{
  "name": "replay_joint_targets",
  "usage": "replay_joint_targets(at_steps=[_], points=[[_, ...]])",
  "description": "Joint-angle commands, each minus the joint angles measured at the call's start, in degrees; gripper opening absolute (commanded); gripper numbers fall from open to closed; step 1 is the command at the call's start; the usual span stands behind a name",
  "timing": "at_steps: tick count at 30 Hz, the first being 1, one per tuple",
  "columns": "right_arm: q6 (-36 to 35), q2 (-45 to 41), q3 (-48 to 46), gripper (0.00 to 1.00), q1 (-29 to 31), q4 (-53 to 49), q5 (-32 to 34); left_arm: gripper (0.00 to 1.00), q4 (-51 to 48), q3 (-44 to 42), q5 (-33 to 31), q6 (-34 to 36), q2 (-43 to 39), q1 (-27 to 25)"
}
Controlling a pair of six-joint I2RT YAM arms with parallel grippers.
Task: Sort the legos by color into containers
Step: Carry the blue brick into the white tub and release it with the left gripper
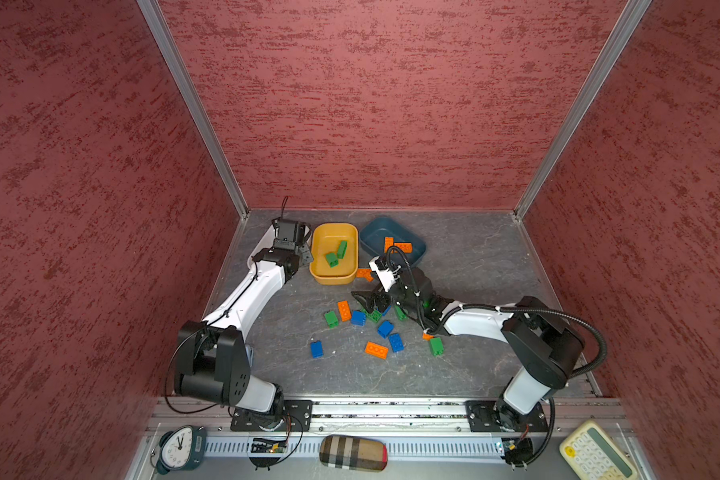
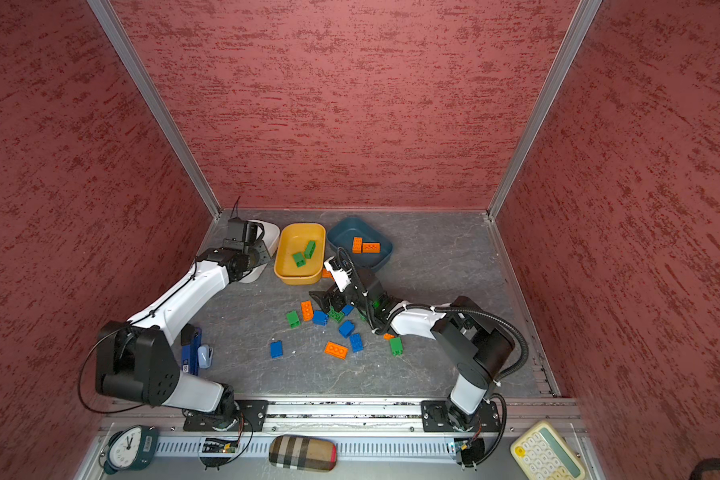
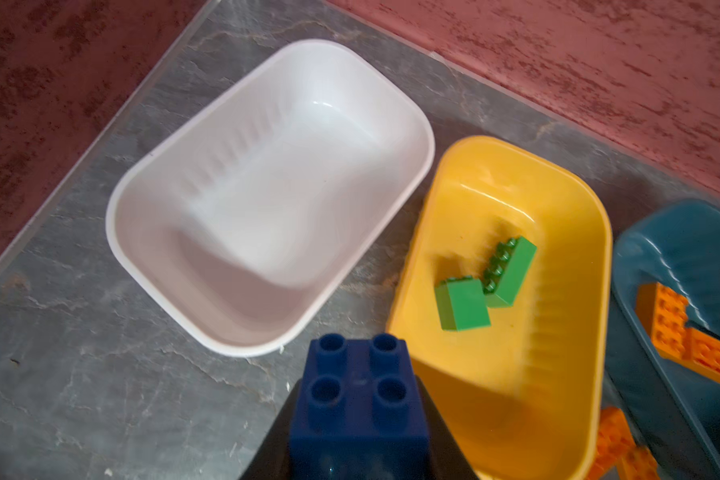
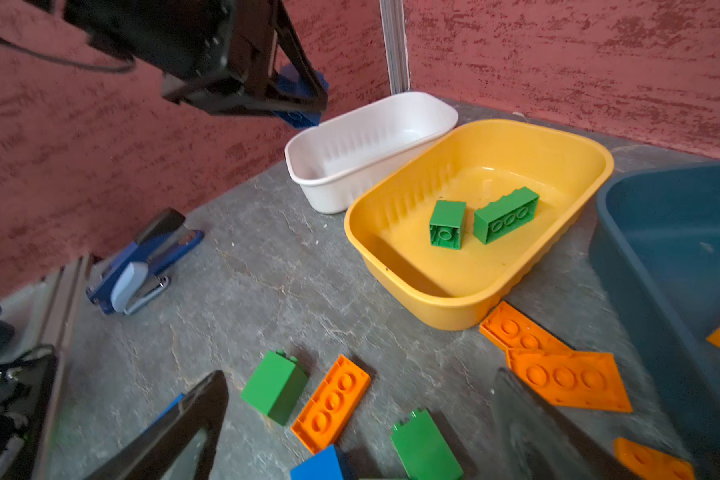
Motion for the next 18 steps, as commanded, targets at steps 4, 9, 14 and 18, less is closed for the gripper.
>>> replay_joint_targets(at_steps=[4,9,14,18], points=[[5.3,0.1,-1.0,0.99,0.6,8.1,0.7,0.25,0.4,6.0,1.3,2.0,9.2,4.9],[5.8,0.4,-1.4,0.99,0.6,11.0,2.2,0.26,-2.3,11.2,2.9,2.7,15.2,6.8],[5.2,0.6,-1.3,0.99,0.6,10.7,3.1,0.30,-2.7,15.0,3.1,3.6,19.9,8.2],[4.3,0.1,-1.3,0.99,0.6,9.1,3.7,0.31,-5.3,19.1,7.3,2.2,23.9,9.6]])
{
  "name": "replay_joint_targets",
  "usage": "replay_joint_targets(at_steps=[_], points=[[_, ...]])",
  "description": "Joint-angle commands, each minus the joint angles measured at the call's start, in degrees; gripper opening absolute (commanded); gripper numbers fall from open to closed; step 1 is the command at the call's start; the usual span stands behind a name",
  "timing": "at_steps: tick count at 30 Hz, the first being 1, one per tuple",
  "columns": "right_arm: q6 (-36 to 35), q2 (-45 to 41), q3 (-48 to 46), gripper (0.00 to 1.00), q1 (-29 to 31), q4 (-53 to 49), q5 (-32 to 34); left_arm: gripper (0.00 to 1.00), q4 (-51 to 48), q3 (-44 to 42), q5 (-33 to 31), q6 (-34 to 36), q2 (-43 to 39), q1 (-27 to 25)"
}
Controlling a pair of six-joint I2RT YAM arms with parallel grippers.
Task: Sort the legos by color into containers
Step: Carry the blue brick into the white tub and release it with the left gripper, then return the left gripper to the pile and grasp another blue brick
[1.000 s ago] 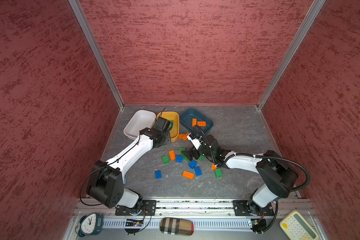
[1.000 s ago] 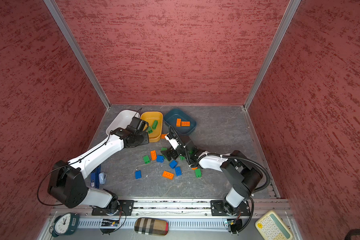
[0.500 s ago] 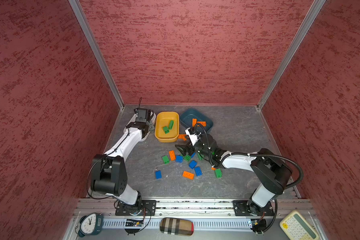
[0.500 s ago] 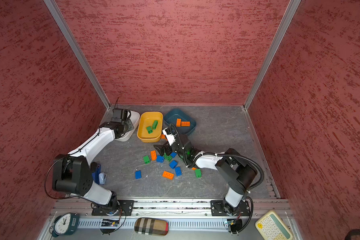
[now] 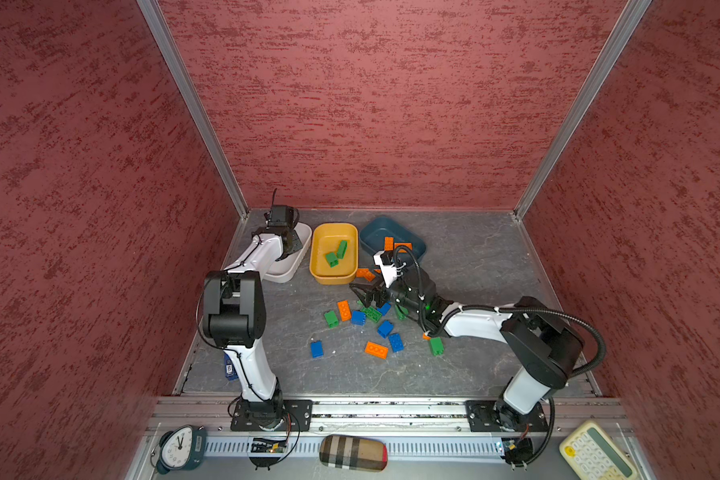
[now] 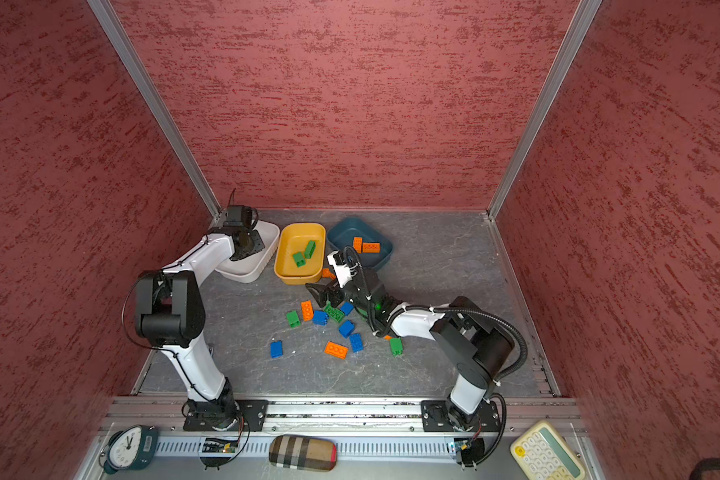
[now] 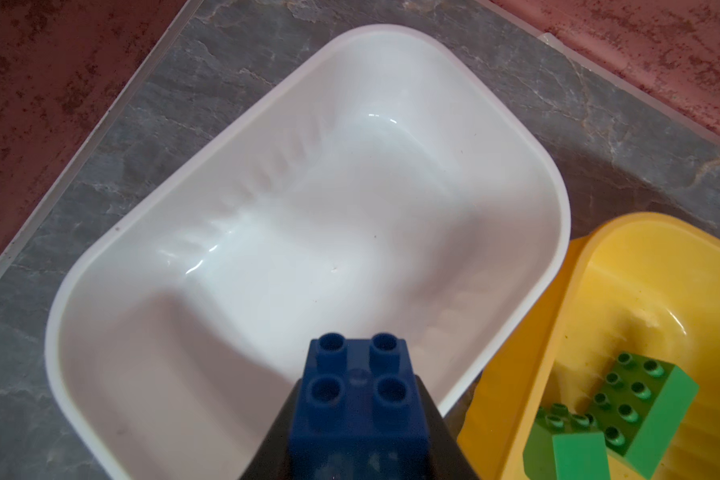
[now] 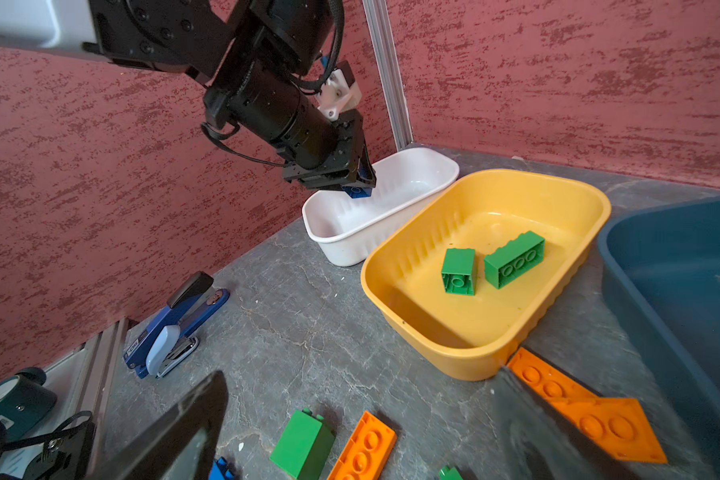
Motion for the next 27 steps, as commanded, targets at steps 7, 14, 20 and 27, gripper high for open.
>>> replay_joint_targets(at_steps=[7,14,20,27], points=[[-1.5,-1.5,-1.5,0.99,0.3,-0.6,4.4,0.66,-3.7,4.2,3.7,-0.5,1.4,1.6],[-1.5,-1.7,-2.4,0.99,0.3,-0.2,7.6,0.89,-5.3,-1.4,4.0,0.9,-9.6,-0.8],[-15.2,-3.1,-3.8,0.99,0.3,-3.8,-1.1,0.99,-15.3,-12.2,-1.3,-2.9,-24.5,-12.6],[-20.3,-6.5,-5.6,0.99,0.3,-8.0,0.7,0.99,-22.8,-26.8,1.0,-17.8,-38.0,-25.2]])
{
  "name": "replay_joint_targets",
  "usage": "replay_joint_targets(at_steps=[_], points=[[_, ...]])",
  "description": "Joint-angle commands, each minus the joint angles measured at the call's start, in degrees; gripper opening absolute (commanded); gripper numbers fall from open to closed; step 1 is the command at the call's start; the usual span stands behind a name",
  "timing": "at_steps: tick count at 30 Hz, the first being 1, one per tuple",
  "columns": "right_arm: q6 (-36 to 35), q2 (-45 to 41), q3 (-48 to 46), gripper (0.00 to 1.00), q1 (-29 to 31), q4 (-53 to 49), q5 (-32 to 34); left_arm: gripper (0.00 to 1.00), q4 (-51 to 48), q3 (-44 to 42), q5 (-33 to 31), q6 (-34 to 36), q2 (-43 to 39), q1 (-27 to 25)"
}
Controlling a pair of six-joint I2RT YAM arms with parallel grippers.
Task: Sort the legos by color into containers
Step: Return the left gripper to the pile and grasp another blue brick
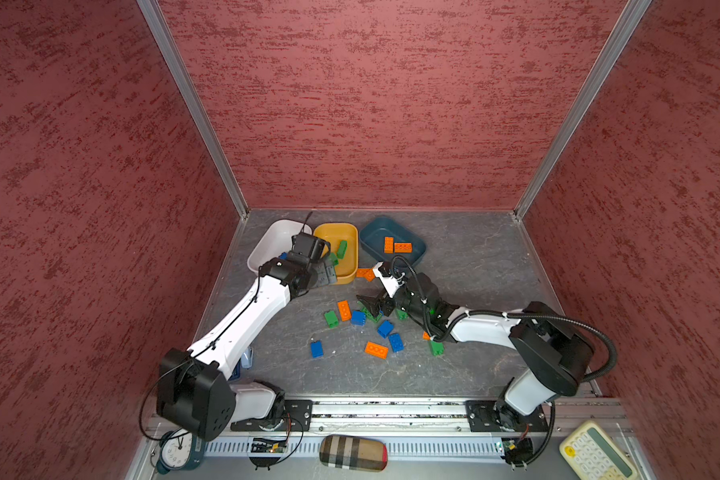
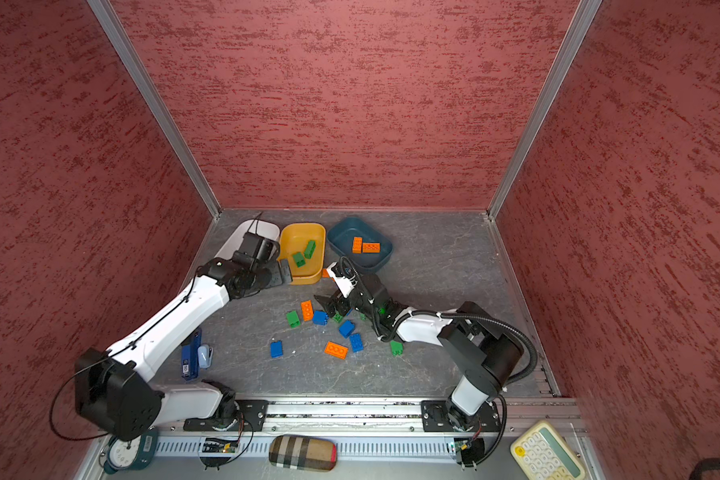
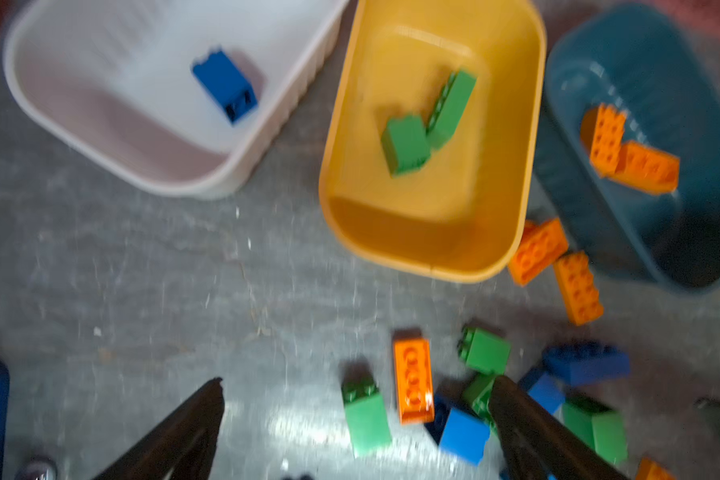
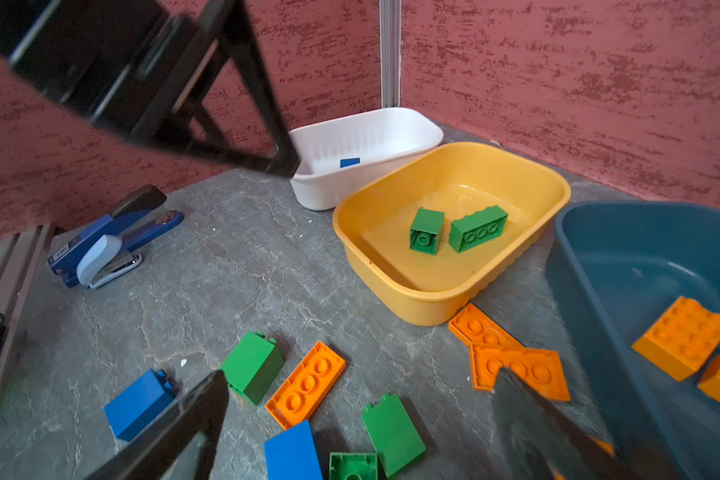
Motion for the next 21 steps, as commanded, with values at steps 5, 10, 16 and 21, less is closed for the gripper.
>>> replay_joint_targets(at_steps=[5,10,16,21], points=[[1.7,-2.5,-3.6,0.99,0.3,3.7,7.9,1.00,-7.5,-13.6,6.8,-12.9,-6.8,-7.9],[5.3,-1.8,-5.2,0.99,0.3,7.7,11.9,0.93,-7.2,-19.0,7.8,-14.4,-6.1,-12.4],[6.0,-1.3,-5.0,0.99,0.3,8.2,13.0,0.72,-3.3,-23.2,7.2,-16.0,-2.4,-13.1],[6.1,-1.3,-5.0,0.99,0.3,8.1,12.8,0.65,4.6,-27.3,10.2,-15.2,-0.9,-12.5]])
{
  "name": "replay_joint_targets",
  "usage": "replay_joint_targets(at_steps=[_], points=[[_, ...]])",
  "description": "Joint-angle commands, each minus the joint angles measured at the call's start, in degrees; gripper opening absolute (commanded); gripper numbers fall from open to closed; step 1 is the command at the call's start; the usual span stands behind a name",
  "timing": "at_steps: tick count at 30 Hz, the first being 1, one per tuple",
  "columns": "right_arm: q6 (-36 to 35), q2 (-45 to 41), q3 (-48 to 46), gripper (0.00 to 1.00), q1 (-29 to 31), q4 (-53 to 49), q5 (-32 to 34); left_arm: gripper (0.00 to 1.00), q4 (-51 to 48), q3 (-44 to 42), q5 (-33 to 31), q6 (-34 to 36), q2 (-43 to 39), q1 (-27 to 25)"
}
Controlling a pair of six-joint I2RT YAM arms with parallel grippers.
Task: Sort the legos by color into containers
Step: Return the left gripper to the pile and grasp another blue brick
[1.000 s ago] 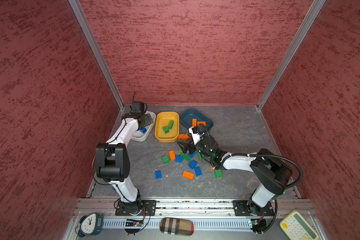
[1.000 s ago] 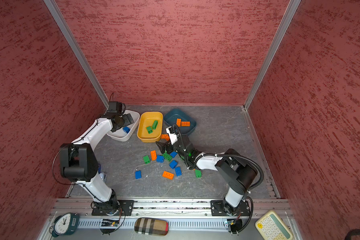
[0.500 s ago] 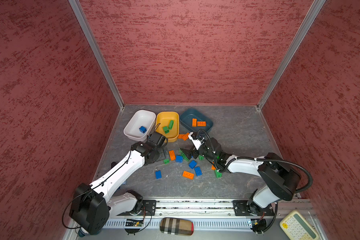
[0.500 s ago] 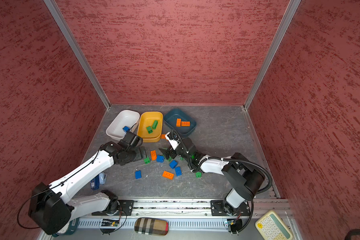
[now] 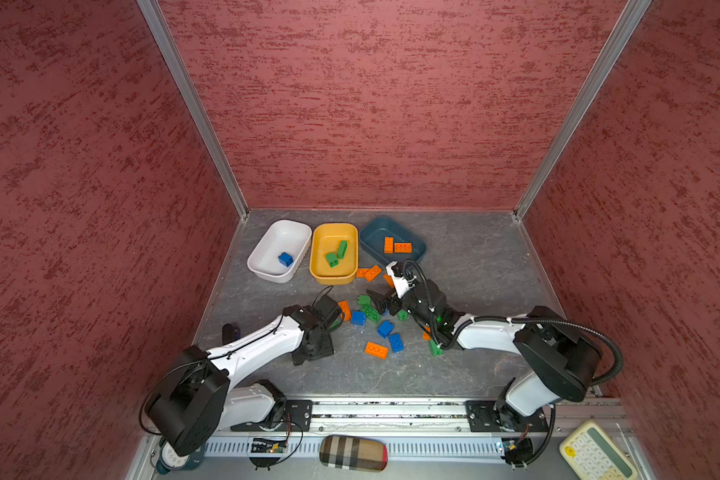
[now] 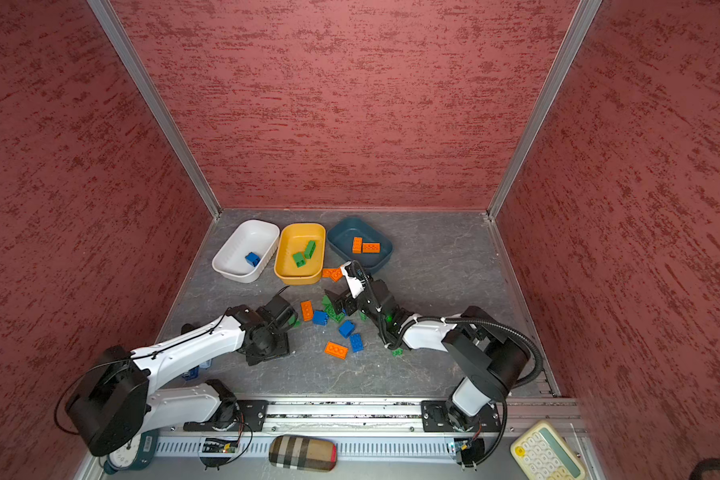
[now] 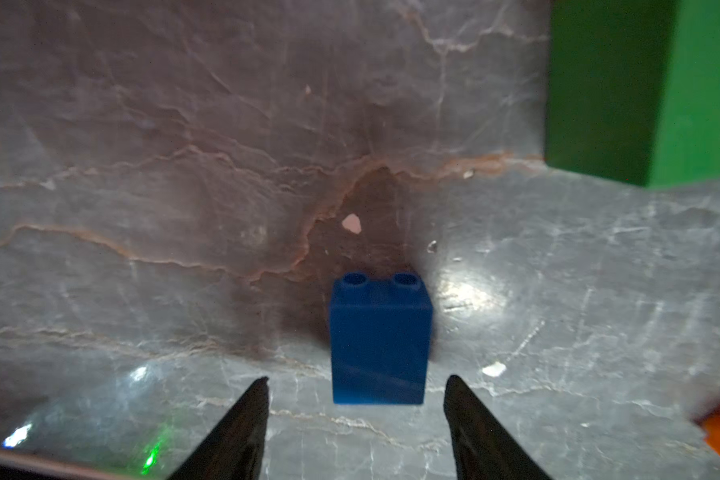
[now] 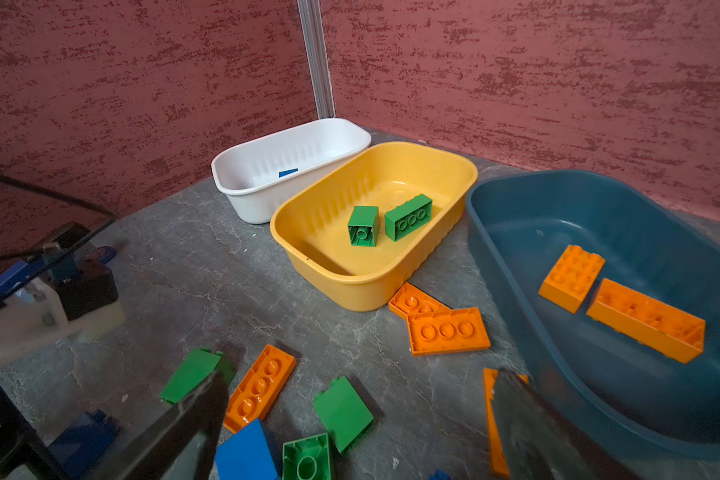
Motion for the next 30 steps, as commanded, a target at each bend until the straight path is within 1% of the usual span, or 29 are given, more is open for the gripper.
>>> replay_joint_targets(at_steps=[1,5,8,11,22,24,27,30], points=[[0.5,0.0,0.2,0.99,0.3,2.5,1.4,0.65,6.6,-1.0,2.3,0.4,1.1,0.1],[1.3,0.1,0.4,0.99,0.3,2.7,0.8,0.62,8.2,-1.2,0.9,1.8,3.5,0.3],[1.9,0.0,0.4,0.99,0.3,2.8,0.7,0.57,8.6,-1.2,-1.0,2.6,5.1,0.6],[2.3,0.0,0.4,0.99,0.3,2.9,0.6,0.47,8.8,-0.9,-1.5,2.9,5.5,0.6],[0.5,0.4,2.3,0.99,0.3,-0.8,0.3,0.29,8.0,-1.0,-4.8,0.5,0.0,0.6],[0.2,0.3,2.6,0.99,0.3,-0.7,0.5,0.28,5.9,0.4,-6.2,0.5,-2.0,0.6],[-0.2,0.2,2.9,0.99,0.3,-0.8,0.8,0.28,4.2,3.3,-7.6,2.7,-5.1,1.5],[0.2,0.2,2.6,0.99,0.3,-0.3,1.9,0.27,2.7,8.1,-9.1,5.4,-7.5,4.6]])
